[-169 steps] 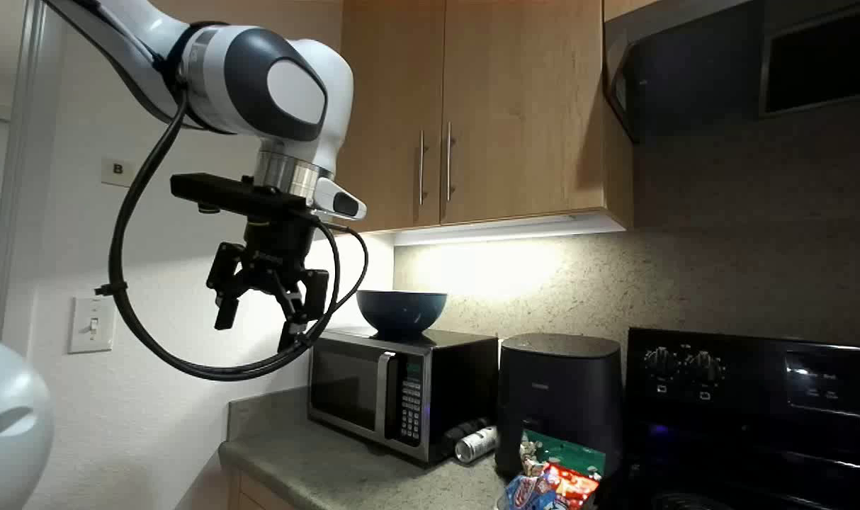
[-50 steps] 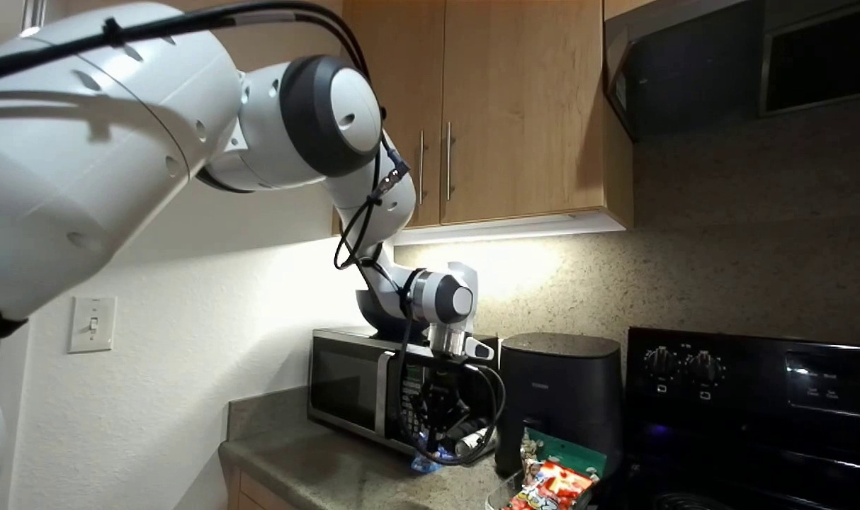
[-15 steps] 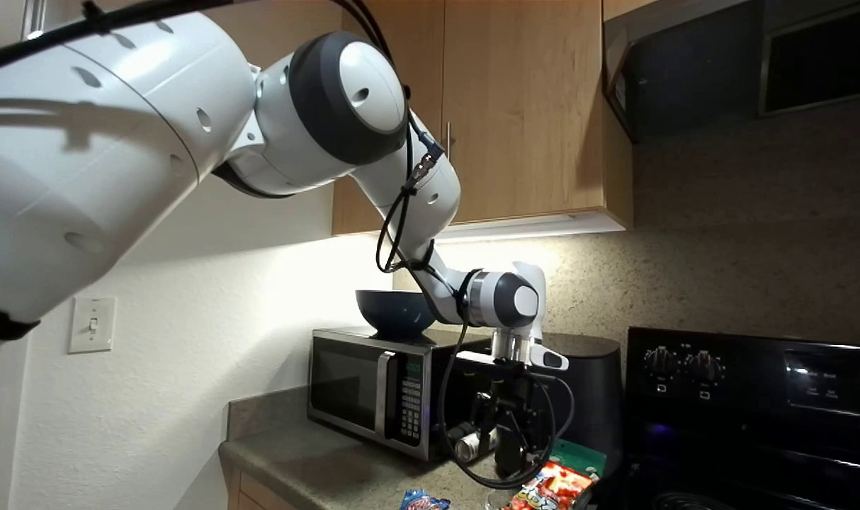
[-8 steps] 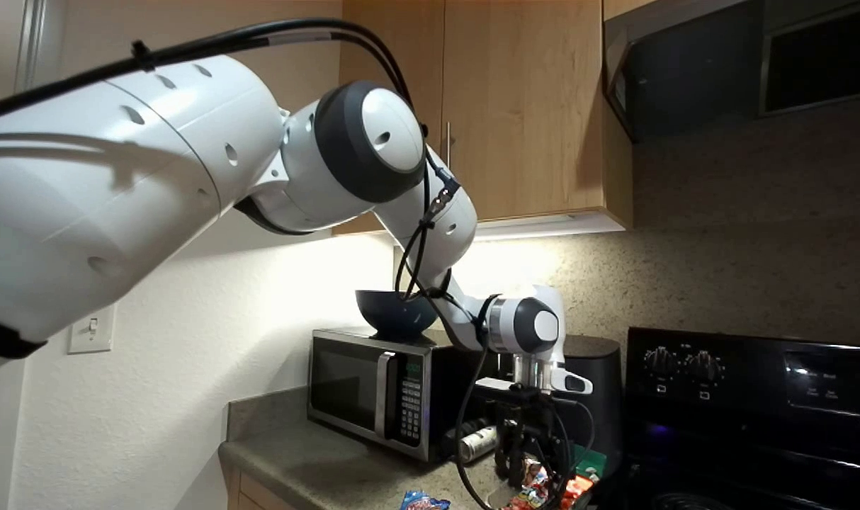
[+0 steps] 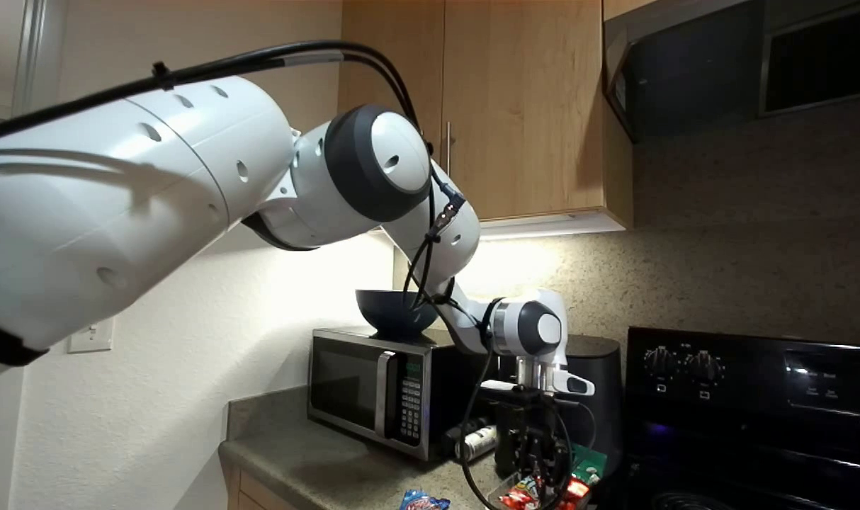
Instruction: Pick the sachets in the bowl and put them on the counter
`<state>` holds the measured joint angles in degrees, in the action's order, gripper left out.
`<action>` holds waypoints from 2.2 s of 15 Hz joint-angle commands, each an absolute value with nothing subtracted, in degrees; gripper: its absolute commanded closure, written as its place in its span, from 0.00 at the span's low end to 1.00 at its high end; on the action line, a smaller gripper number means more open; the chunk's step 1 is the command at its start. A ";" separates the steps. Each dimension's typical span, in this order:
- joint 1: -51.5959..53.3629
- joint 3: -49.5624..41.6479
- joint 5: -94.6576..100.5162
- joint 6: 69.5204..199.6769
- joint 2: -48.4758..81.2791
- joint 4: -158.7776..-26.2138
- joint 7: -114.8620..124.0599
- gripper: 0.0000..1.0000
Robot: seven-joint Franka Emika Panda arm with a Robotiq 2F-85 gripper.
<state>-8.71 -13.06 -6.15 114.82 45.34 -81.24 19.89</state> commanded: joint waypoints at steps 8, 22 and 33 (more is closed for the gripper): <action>-4.07 -9.22 -2.90 113.17 30.34 -90.15 16.99 0.95; 0.52 -3.63 3.14 107.79 43.81 -76.90 7.21 0.95; -0.15 -5.94 2.67 99.32 39.80 -78.03 9.90 0.09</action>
<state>0.65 -5.37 2.02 101.08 45.99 -72.89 8.26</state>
